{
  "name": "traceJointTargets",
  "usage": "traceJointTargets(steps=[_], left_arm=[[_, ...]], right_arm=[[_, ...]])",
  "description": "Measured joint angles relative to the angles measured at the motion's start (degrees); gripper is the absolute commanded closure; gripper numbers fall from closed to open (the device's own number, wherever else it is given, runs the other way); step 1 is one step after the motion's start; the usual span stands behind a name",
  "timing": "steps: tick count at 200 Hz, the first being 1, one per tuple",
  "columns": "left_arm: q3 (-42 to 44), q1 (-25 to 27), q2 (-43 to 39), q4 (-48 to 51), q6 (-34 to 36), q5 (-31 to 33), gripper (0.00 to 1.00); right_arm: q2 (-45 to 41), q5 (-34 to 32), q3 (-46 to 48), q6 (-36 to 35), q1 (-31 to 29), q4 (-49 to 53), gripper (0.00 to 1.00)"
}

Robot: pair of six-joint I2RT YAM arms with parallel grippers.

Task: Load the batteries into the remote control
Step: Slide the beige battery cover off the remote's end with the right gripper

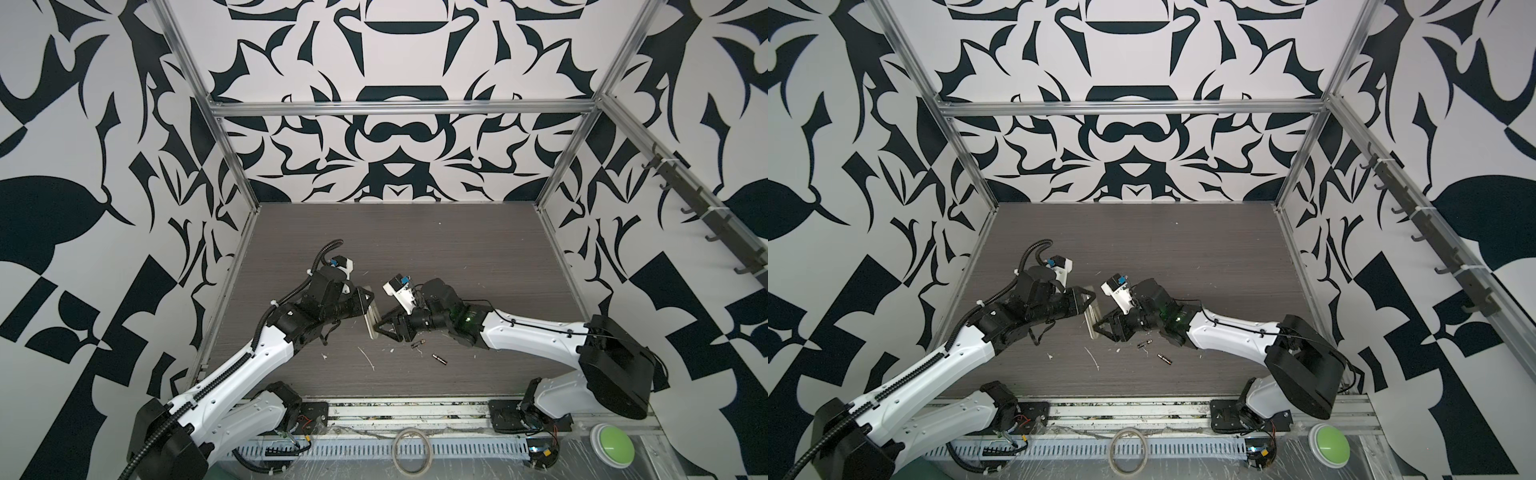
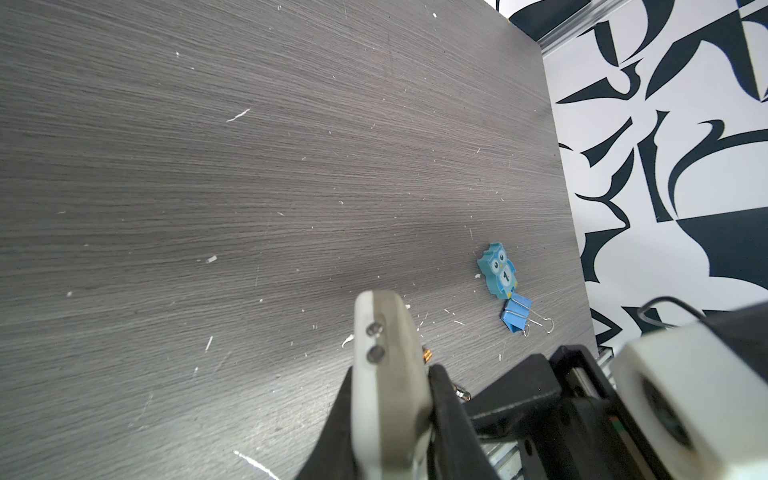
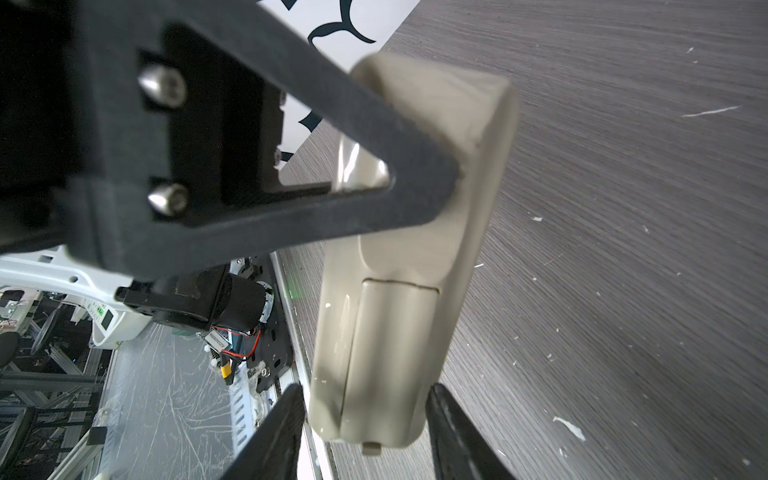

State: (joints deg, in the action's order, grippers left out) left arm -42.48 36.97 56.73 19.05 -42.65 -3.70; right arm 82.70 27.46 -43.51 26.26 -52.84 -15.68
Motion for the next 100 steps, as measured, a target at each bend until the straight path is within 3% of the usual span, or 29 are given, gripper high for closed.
traceJointTargets(steps=[100], left_arm=[[0.0, -0.1, -0.1, -0.4, 0.0, -0.1, 1.00]], right_arm=[[0.5, 0.1, 0.0, 0.6, 0.3, -0.3, 0.68]])
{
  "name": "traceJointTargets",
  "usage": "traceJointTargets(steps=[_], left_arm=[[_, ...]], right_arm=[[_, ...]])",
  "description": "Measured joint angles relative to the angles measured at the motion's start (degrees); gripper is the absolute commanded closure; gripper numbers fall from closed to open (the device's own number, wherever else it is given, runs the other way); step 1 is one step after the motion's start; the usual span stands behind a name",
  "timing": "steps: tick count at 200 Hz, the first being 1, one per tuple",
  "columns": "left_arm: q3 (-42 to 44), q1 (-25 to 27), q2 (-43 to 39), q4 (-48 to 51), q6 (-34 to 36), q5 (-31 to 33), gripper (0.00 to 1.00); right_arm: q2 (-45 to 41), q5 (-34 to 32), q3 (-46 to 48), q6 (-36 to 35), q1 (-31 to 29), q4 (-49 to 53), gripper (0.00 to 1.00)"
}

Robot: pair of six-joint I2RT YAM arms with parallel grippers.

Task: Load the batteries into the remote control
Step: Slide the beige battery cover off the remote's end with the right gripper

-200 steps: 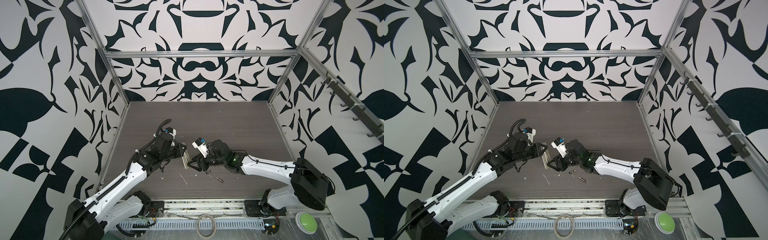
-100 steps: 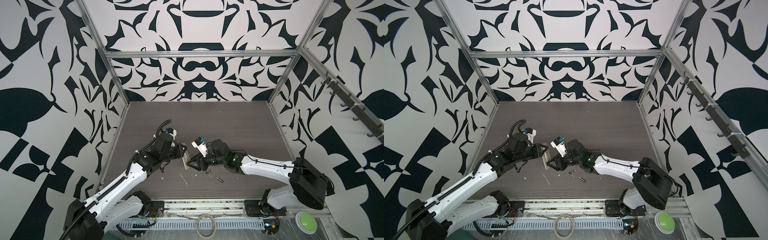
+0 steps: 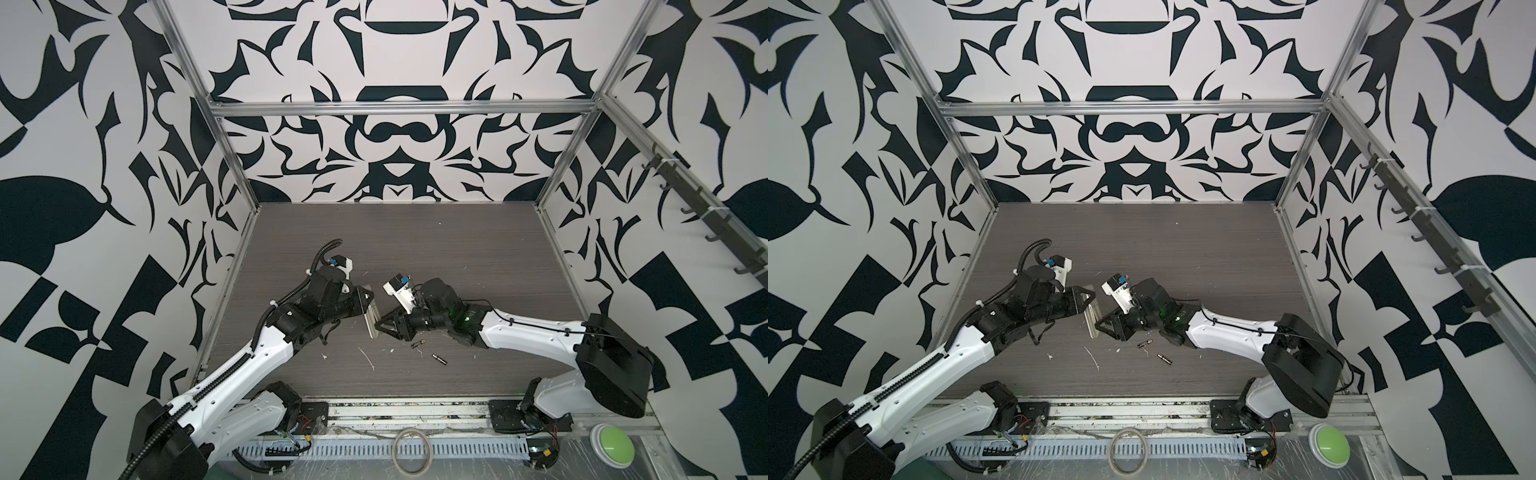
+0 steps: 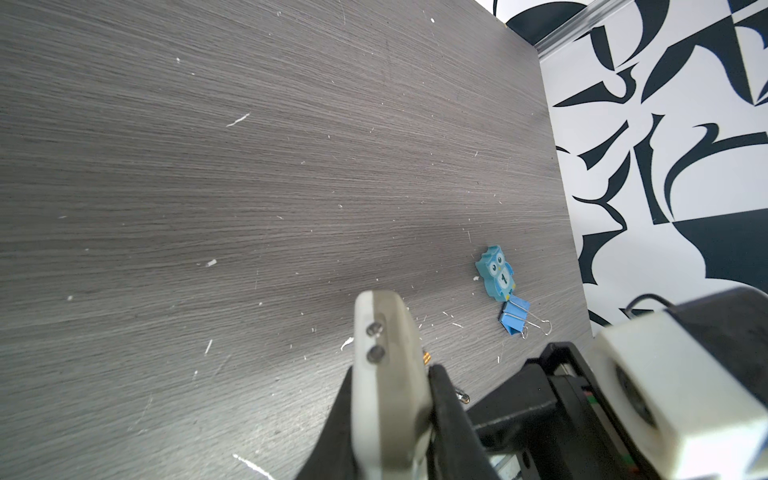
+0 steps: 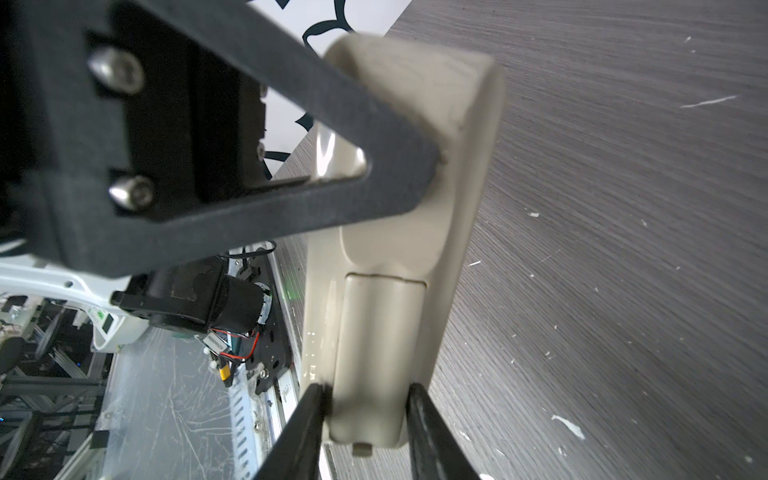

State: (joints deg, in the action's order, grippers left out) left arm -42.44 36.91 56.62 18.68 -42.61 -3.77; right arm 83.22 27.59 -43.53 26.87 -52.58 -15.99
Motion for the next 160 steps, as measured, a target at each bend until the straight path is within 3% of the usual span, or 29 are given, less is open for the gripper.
traceJointTargets(steps=[160], left_arm=[[0.1, 0.0, -0.4, -0.4, 0.0, 1.0, 1.00]], right_arm=[[0.0, -0.3, 0.0, 0.5, 0.4, -0.5, 0.76]])
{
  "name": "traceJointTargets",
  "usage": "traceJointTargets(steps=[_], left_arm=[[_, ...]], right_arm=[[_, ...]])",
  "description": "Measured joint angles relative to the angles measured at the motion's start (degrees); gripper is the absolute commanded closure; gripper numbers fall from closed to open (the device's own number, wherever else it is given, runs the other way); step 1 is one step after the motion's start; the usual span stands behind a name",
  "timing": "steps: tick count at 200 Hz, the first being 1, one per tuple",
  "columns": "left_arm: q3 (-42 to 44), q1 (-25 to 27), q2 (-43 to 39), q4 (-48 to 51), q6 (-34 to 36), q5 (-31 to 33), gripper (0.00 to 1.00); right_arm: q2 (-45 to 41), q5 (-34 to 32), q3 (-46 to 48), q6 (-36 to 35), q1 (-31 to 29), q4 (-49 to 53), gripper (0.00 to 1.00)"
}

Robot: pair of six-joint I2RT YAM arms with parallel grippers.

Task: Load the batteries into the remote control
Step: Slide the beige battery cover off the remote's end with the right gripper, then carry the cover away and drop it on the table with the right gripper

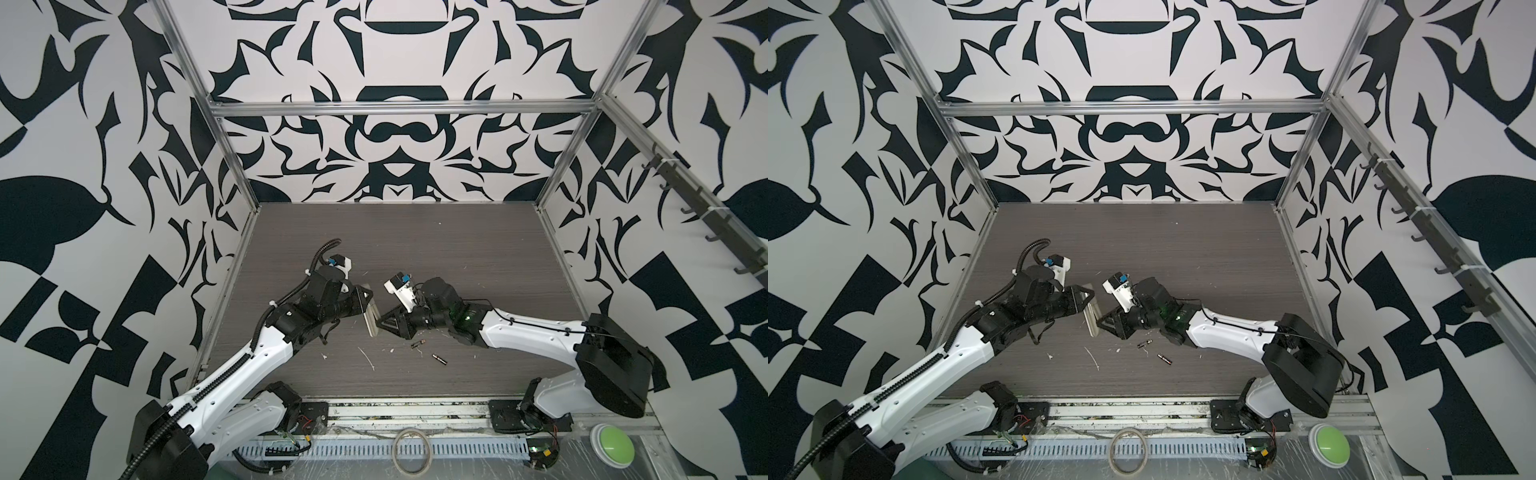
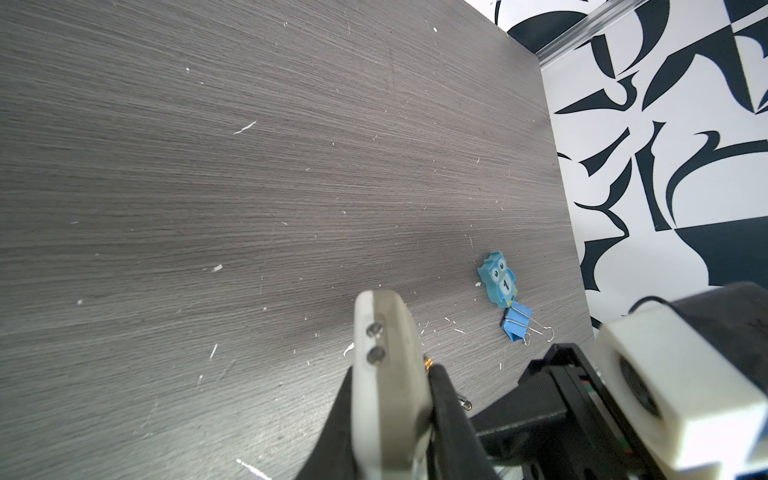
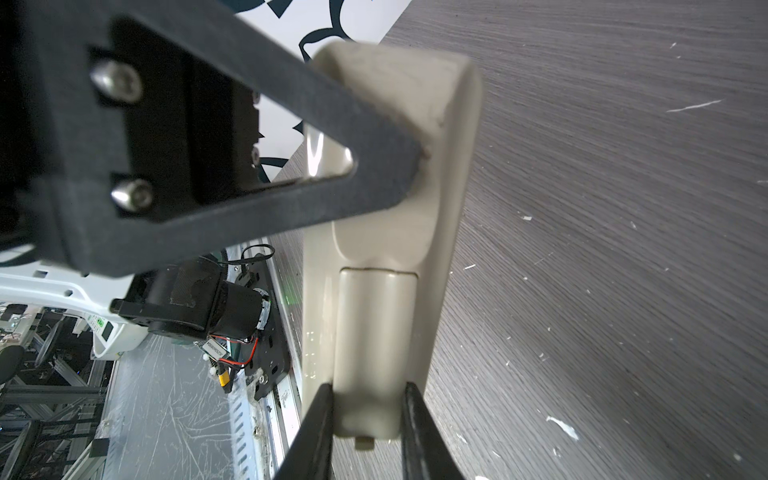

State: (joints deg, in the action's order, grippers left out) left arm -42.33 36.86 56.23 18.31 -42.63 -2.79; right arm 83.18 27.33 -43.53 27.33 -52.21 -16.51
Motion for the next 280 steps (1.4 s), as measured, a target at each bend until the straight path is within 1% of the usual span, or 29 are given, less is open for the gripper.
traceJointTargets(steps=[40, 115, 162, 192, 227, 254, 280], left_arm=[[0.6, 0.0, -1.4, 0.0, -0.2, 1.6, 1.00], [0.6, 0.0, -1.5, 0.0, 0.0, 4.9, 1.00], [1.4, 0.0, -1.9, -0.8, 0.7, 5.6, 1.00], [4.1, 0.0, -2.2, -3.0, 1.1, 5.2, 1.00], [8.2, 0.0, -3.2, -6.3, 1.4, 3.2, 1.00], [10.7, 0.0, -3.4, -9.3, 2.2, 1.1, 1.00], [12.8, 0.0, -3.4, -12.3, 2.9, -1.2, 1.00]], right_arm=[[0.0, 0.1, 0.1, -0.3, -0.1, -0.9, 0.78], [-0.7, 0.0, 0.1, -1.2, -0.2, -0.8, 0.79], [-3.5, -1.6, 0.1, -3.5, 0.5, 3.6, 0.80], [-6.5, -6.5, -0.1, -7.7, 1.2, 11.2, 0.80], [-9.2, -15.2, -0.6, -14.1, 2.1, 21.7, 0.80], [-8.7, -20.2, -1.7, -17.8, 4.3, 28.0, 0.80], [-6.1, -23.9, -3.9, -20.4, 6.4, 32.6, 0.80]])
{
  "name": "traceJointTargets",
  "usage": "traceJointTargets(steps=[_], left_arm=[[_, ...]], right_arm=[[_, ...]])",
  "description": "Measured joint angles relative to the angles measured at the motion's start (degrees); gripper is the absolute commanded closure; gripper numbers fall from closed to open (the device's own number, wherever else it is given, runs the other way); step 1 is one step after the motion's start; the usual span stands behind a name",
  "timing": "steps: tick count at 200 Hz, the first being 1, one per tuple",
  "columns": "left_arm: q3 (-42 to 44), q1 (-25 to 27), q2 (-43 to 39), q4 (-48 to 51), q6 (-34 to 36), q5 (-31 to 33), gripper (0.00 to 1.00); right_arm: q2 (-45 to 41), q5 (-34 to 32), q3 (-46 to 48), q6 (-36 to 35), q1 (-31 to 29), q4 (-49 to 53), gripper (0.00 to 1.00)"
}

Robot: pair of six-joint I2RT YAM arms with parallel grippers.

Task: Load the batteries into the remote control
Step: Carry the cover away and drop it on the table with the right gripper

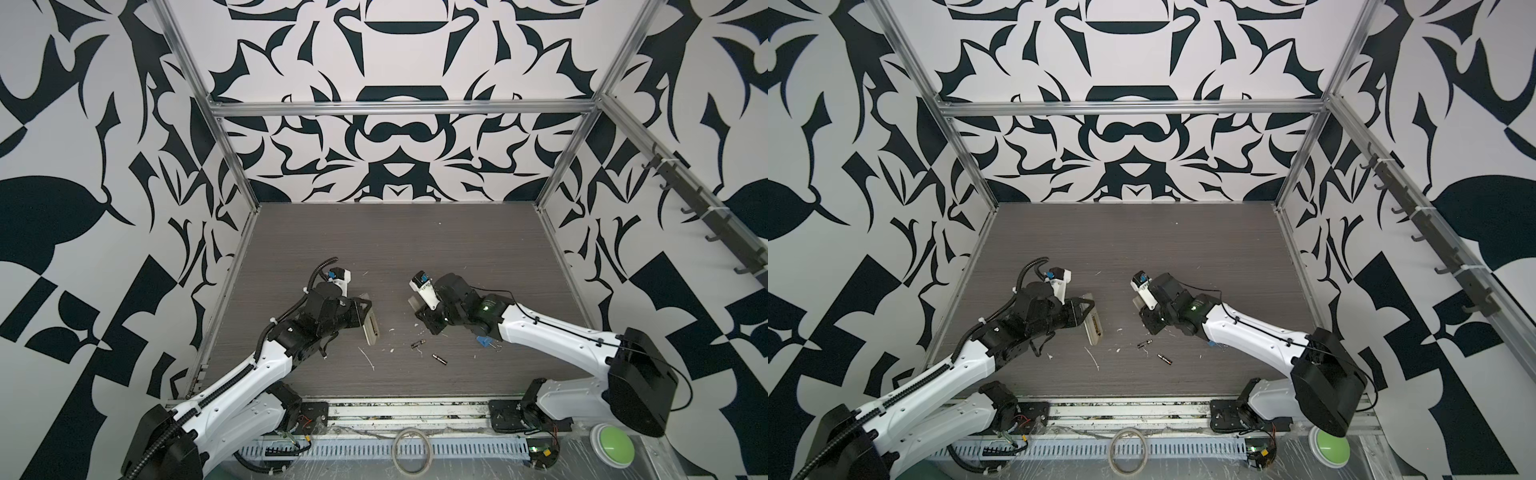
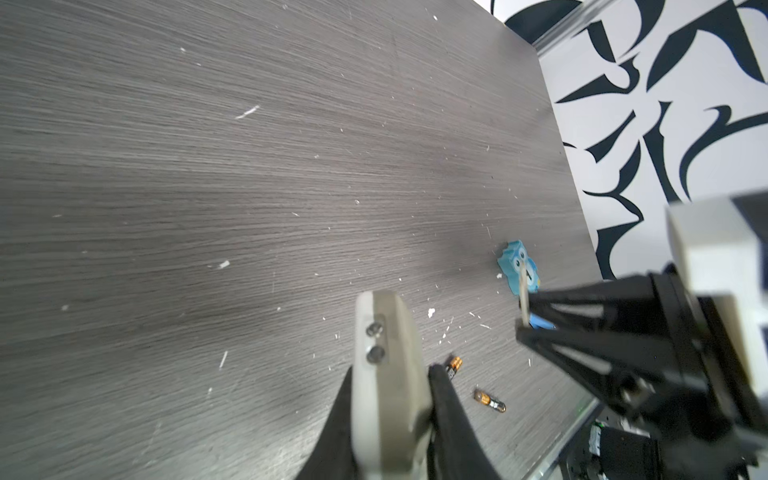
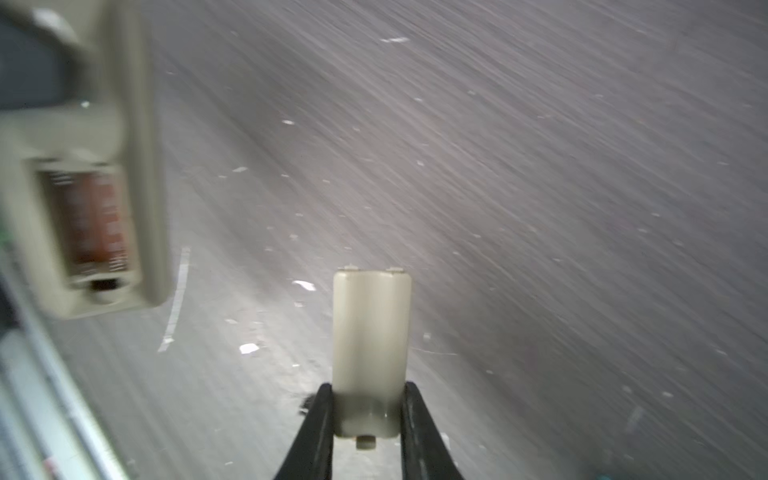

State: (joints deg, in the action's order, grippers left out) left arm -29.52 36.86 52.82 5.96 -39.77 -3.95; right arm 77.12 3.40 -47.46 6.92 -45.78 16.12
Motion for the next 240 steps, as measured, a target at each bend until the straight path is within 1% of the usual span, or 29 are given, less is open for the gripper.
traceJointTargets(steps=[39, 70, 122, 175, 187, 207, 218, 240], left_arm=[[4.6, 0.0, -2.7, -4.5, 0.7, -2.6, 1.00], [7.9, 0.0, -5.7, -7.7, 1.0, -3.9, 1.00], [11.4, 0.0, -7.6, -13.1, 1.3, -6.8, 1.00], [14.6, 0.0, -10.1, -15.8, 1.2, -8.0, 1.00], [15.2, 0.0, -10.7, -16.0, 1.2, -8.1, 1.00], [15.9, 0.0, -12.1, -16.1, 1.2, -8.1, 1.00], [16.1, 0.0, -13.0, -16.0, 1.0, -8.0, 1.00], [16.1, 0.0, -14.5, -16.0, 0.7, -7.9, 1.00]], right_arm=[[5.8, -3.7, -3.0, -2.1, 2.0, 4.5, 0.81], [9.8, -5.5, -4.1, -2.4, 2.8, 7.5, 0.81], [17.6, -7.5, -9.1, -2.3, 3.0, 11.9, 0.81], [21.9, -8.4, -12.0, -1.3, 3.1, 15.0, 0.80], [22.8, -8.6, -12.6, -1.0, 3.1, 15.6, 0.78], [24.1, -8.6, -13.4, -0.8, 3.1, 16.2, 0.71], [24.5, -8.6, -13.9, -0.8, 3.1, 16.5, 0.65], [24.6, -8.7, -14.3, -0.3, 3.1, 17.1, 0.48]])
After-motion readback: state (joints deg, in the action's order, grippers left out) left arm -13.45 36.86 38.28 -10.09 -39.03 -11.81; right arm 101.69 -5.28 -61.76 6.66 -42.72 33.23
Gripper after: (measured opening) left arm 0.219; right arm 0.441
